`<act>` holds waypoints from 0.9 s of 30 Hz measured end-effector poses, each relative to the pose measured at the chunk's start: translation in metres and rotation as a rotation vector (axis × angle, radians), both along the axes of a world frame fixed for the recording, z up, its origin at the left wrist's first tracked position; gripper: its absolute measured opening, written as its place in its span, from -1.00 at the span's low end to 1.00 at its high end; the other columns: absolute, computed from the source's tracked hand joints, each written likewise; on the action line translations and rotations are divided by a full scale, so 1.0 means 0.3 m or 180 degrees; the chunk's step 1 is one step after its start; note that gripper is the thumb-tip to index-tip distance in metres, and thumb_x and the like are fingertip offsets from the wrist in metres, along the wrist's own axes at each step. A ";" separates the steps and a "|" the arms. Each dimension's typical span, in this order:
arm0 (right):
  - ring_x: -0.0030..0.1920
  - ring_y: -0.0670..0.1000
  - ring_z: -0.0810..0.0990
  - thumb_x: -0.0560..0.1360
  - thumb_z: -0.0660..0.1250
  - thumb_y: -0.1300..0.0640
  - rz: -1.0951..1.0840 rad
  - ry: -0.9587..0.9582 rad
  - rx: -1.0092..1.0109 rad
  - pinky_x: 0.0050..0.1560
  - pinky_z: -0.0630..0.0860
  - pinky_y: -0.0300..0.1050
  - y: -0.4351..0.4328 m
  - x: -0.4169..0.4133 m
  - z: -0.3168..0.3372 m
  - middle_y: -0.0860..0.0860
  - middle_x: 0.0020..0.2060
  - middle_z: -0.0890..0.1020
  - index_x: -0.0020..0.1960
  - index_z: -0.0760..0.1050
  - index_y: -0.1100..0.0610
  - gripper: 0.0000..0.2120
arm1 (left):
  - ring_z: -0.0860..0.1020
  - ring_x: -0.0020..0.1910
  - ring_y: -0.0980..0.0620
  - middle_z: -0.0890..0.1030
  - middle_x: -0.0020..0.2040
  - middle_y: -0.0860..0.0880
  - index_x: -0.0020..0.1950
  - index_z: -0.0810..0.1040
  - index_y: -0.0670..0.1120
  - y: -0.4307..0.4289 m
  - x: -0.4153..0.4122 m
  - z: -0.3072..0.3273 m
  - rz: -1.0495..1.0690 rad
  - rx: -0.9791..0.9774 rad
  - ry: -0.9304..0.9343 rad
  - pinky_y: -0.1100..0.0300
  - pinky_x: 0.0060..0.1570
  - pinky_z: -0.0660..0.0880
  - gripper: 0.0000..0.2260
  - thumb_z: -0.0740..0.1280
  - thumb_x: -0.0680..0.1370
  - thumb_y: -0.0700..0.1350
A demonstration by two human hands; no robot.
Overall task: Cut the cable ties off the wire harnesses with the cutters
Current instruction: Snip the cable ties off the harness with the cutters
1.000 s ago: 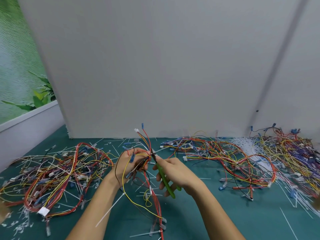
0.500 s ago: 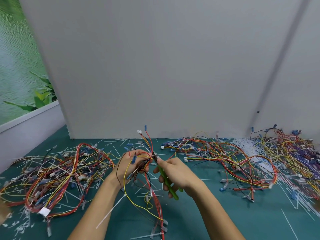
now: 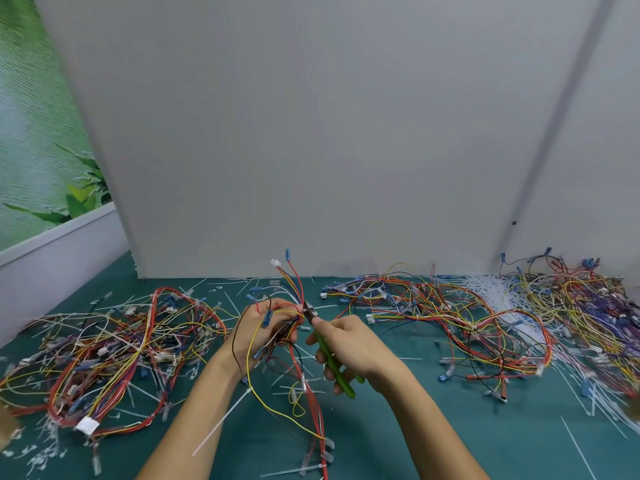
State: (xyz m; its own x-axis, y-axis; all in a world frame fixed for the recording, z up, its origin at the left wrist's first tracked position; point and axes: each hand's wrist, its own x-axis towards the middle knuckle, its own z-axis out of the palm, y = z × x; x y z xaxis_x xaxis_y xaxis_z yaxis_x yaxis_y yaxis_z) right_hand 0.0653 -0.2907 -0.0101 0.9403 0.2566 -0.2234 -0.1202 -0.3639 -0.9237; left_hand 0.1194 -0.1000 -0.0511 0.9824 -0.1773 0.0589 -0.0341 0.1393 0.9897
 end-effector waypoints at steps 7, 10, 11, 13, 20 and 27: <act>-0.42 0.02 0.59 0.69 0.19 -0.12 0.0036 0.0013 -0.0008 -0.43 0.66 0.01 -0.018 -0.001 0.017 0.06 -0.32 0.58 0.08 0.60 0.23 -0.57 | 0.57 -0.38 -0.06 0.65 -0.19 -0.18 -0.01 0.69 -0.20 -0.003 -0.010 0.006 -0.0041 0.0018 -0.0023 0.18 -0.37 0.49 -0.89 0.40 0.58 -0.19; -0.40 0.02 0.60 0.69 0.18 -0.13 0.0064 0.0013 -0.0053 -0.40 0.67 0.03 -0.018 -0.001 0.016 0.07 -0.29 0.57 0.07 0.60 0.22 -0.57 | 0.57 -0.38 -0.06 0.64 -0.21 -0.19 0.01 0.67 -0.24 -0.003 -0.013 0.007 0.0023 0.0051 -0.0002 0.18 -0.37 0.49 -0.87 0.38 0.58 -0.20; -0.42 0.01 0.58 0.69 0.18 -0.13 0.0067 0.0006 -0.0060 -0.42 0.65 0.01 -0.019 0.000 0.015 0.06 -0.31 0.57 0.07 0.60 0.22 -0.57 | 0.56 -0.38 -0.06 0.63 -0.21 -0.20 0.02 0.66 -0.27 -0.003 -0.014 0.008 0.0025 0.0066 -0.0005 0.17 -0.37 0.48 -0.86 0.38 0.58 -0.20; -0.44 -0.01 0.57 0.69 0.19 -0.13 0.0062 0.0000 -0.0060 -0.45 0.63 -0.03 -0.021 0.001 0.015 0.04 -0.33 0.56 0.06 0.61 0.22 -0.57 | 0.56 -0.39 -0.07 0.62 -0.21 -0.21 0.04 0.64 -0.30 -0.006 -0.016 0.010 0.0023 0.0063 0.0001 0.17 -0.37 0.47 -0.83 0.38 0.58 -0.20; -0.45 0.00 0.56 0.69 0.18 -0.12 0.0093 -0.0025 -0.0063 -0.46 0.62 -0.03 -0.023 -0.002 0.013 0.05 -0.33 0.55 0.06 0.60 0.23 -0.57 | 0.56 -0.38 -0.08 0.63 -0.19 -0.22 0.04 0.64 -0.29 -0.007 -0.017 0.014 -0.0008 0.0022 0.0017 0.17 -0.37 0.51 -0.87 0.36 0.60 -0.23; -0.40 0.02 0.61 0.69 0.17 -0.14 0.0110 0.0009 -0.0012 -0.39 0.68 0.05 -0.018 0.002 0.011 0.08 -0.27 0.59 0.10 0.58 0.23 -0.56 | 0.55 -0.39 -0.09 0.61 -0.18 -0.26 0.01 0.66 -0.26 -0.011 -0.018 0.014 0.0017 0.0012 0.0003 0.16 -0.37 0.50 -0.88 0.35 0.59 -0.24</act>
State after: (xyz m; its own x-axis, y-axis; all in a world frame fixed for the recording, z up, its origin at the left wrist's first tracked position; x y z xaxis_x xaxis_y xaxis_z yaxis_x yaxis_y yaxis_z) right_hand 0.0660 -0.2960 -0.0069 0.9303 0.2881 -0.2271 -0.1100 -0.3715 -0.9219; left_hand 0.1139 -0.1032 -0.0470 0.9834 -0.1723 0.0573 -0.0340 0.1354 0.9902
